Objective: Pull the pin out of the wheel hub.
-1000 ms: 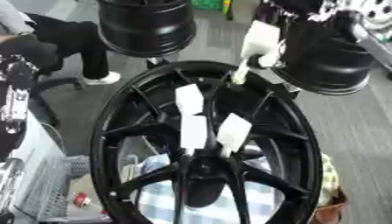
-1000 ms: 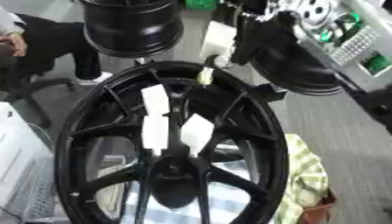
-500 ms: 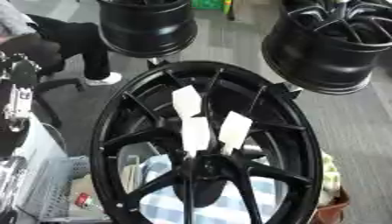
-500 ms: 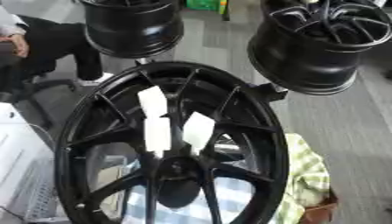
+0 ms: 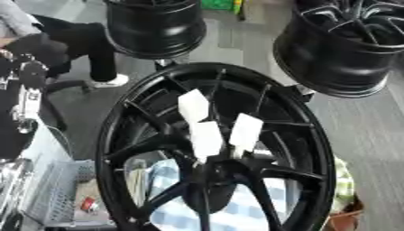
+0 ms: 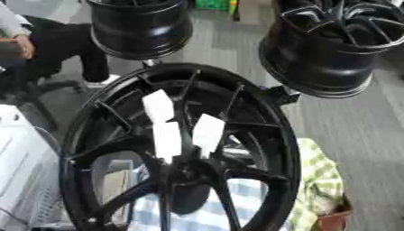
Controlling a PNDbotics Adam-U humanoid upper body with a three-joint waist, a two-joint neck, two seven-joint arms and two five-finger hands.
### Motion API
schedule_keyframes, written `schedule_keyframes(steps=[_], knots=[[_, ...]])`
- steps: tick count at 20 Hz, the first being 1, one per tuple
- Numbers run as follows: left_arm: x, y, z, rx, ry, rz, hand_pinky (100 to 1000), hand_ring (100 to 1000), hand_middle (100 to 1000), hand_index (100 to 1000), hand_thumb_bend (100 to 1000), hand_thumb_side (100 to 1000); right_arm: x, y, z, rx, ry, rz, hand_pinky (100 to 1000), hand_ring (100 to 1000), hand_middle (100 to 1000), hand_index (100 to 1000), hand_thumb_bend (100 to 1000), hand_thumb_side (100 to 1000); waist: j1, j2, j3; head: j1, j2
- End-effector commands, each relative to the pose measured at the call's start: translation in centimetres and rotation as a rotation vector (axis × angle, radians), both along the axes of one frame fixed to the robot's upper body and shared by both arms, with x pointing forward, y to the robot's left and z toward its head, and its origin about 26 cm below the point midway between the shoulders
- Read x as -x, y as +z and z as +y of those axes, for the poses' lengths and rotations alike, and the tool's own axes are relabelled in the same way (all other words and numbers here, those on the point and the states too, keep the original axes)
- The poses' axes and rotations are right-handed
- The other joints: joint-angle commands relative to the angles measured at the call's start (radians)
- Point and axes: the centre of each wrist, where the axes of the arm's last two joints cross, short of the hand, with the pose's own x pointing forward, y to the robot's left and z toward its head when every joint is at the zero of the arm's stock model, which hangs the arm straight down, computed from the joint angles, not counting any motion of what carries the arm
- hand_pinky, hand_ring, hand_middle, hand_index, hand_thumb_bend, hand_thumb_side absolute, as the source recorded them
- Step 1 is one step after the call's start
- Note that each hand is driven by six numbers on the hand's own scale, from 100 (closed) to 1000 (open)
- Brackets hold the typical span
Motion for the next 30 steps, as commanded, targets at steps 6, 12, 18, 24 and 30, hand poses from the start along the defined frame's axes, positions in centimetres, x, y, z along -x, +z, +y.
schedule_keyframes(steps=[6, 12, 18, 24, 30], knots=[[0.2, 0.6, 0.2, -0.010, 0.008, -0.025, 792, 784, 674, 808, 129, 594, 0.3, -0.7, -2.5, -0.078, 0.034, 0.068, 779, 746, 752, 820, 536, 243, 0.008, -0.012, -0.004, 0.004, -0.005], [0.2, 0.6, 0.2, -0.010, 0.007, -0.022, 792, 784, 674, 807, 130, 593, 0.4, 0.4, -2.0, -0.052, 0.056, 0.021, 769, 728, 736, 809, 545, 227, 0.009, -0.013, -0.008, 0.003, -0.002], [0.2, 0.6, 0.2, -0.010, 0.007, -0.022, 792, 784, 675, 807, 130, 592, 0.8, 1.7, -1.2, 0.004, 0.104, -0.085, 755, 690, 681, 786, 531, 211, 0.011, -0.014, -0.009, 0.005, 0.000], [0.2, 0.7, 0.2, -0.008, 0.006, -0.031, 792, 784, 675, 807, 131, 589, 2.3, 3.9, 1.6, 0.106, 0.328, -0.263, 751, 674, 647, 769, 470, 230, 0.013, -0.010, -0.010, 0.005, -0.002], [0.1, 1.0, 0.3, -0.001, 0.008, -0.046, 791, 784, 675, 807, 136, 580, 5.1, 5.4, 7.8, 0.237, 0.636, -0.448, 744, 644, 612, 747, 434, 209, 0.018, -0.010, -0.007, 0.002, -0.002]])
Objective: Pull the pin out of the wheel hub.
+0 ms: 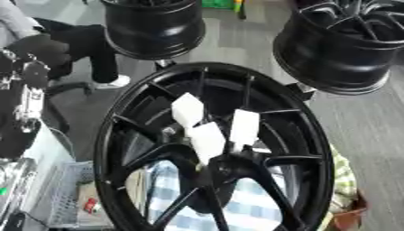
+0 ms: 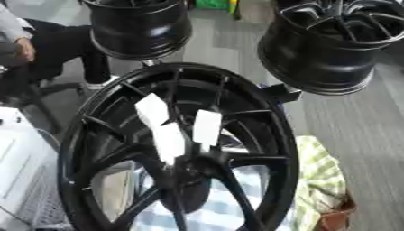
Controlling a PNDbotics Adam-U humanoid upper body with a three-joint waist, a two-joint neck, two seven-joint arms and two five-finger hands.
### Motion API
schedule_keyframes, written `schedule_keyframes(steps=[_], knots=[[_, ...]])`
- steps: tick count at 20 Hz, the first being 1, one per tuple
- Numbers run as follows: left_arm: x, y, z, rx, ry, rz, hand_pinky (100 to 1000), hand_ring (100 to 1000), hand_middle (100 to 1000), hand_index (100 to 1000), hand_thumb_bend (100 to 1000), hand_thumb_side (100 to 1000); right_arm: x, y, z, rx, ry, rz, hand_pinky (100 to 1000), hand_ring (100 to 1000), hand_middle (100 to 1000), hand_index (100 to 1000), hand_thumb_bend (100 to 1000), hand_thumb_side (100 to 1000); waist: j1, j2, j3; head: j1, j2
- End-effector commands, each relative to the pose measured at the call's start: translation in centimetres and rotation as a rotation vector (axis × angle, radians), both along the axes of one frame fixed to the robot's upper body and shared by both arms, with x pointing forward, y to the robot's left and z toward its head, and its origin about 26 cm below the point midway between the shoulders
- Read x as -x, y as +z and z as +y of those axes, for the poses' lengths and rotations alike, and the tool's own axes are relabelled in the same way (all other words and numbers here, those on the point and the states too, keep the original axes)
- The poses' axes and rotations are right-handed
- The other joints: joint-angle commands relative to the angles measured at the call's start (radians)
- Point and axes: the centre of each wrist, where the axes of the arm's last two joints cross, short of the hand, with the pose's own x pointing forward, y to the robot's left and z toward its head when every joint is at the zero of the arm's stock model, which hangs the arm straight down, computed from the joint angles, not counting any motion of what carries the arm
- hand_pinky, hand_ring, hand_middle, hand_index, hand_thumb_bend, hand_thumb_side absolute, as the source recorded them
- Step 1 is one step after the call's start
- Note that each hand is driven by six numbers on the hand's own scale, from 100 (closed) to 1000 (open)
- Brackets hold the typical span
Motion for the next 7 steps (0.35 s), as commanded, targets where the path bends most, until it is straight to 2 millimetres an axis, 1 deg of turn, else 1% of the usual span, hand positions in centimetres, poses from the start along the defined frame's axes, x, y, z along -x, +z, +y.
schedule_keyframes(steps=[1, 4, 7], knots=[[0.1, 1.0, 0.3, -0.004, 0.006, -0.041, 791, 783, 675, 807, 138, 576, 2.7, 2.7, 3.4, 0.075, 0.154, -0.155, 744, 642, 608, 745, 437, 199, 0.004, -0.013, 0.000, -0.002, -0.003], [0.0, 1.1, 0.3, 0.008, 0.011, -0.050, 791, 783, 675, 807, 140, 572, 4.4, 2.5, 6.3, 0.105, 0.274, -0.221, 747, 642, 608, 745, 436, 192, 0.004, -0.012, 0.000, -0.005, -0.003], [0.0, 1.2, 0.3, 0.021, 0.014, -0.055, 790, 783, 675, 808, 145, 569, 6.0, 2.2, 8.5, 0.122, 0.357, -0.254, 751, 645, 610, 745, 443, 186, 0.005, -0.012, -0.001, -0.007, -0.003]])
